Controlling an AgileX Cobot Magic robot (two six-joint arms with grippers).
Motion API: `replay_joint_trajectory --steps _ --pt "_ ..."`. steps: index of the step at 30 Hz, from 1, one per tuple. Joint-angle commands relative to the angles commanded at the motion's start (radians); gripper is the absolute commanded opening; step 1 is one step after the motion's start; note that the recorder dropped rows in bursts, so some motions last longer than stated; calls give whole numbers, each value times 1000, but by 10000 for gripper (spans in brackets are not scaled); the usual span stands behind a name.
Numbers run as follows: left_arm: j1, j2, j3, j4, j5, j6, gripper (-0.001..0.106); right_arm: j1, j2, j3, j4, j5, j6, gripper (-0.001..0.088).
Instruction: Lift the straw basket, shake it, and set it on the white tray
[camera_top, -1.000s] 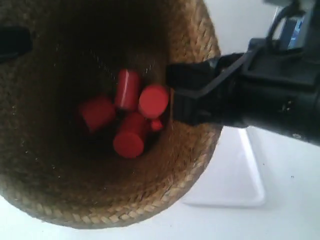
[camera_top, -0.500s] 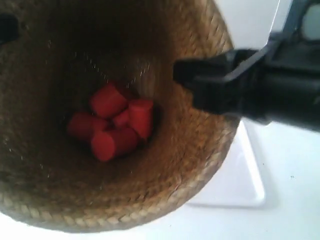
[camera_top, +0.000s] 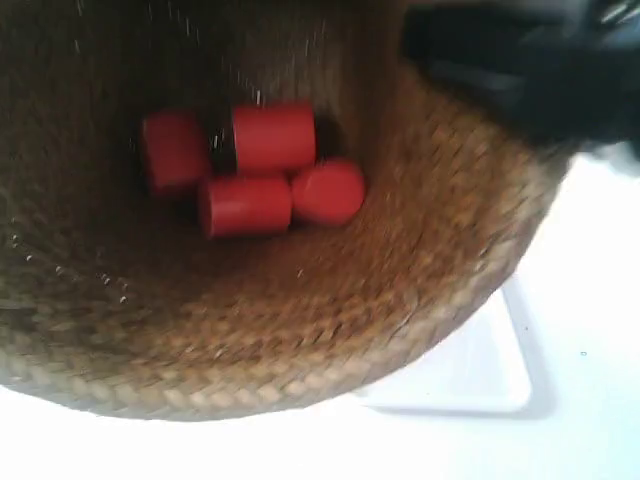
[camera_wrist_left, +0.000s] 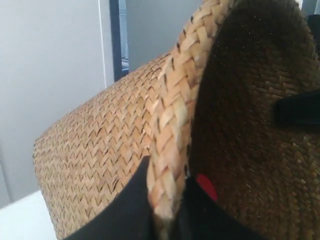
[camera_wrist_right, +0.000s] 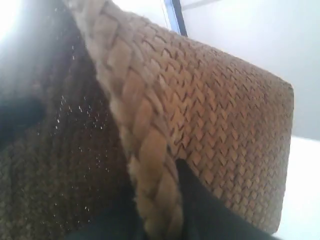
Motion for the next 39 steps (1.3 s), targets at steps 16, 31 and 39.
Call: replay_joint_trajectory --steps 16,31,39 --pt "0 -41 -134 28 64 -4 0 13 -75 -112 -83 33 147 0" --pt "0 21 -58 26 16 -8 0 2 -39 -13 -94 -44 -18 0" --pt "0 15 -59 26 15 -27 0 -14 -26 -41 -72 2 77 0"
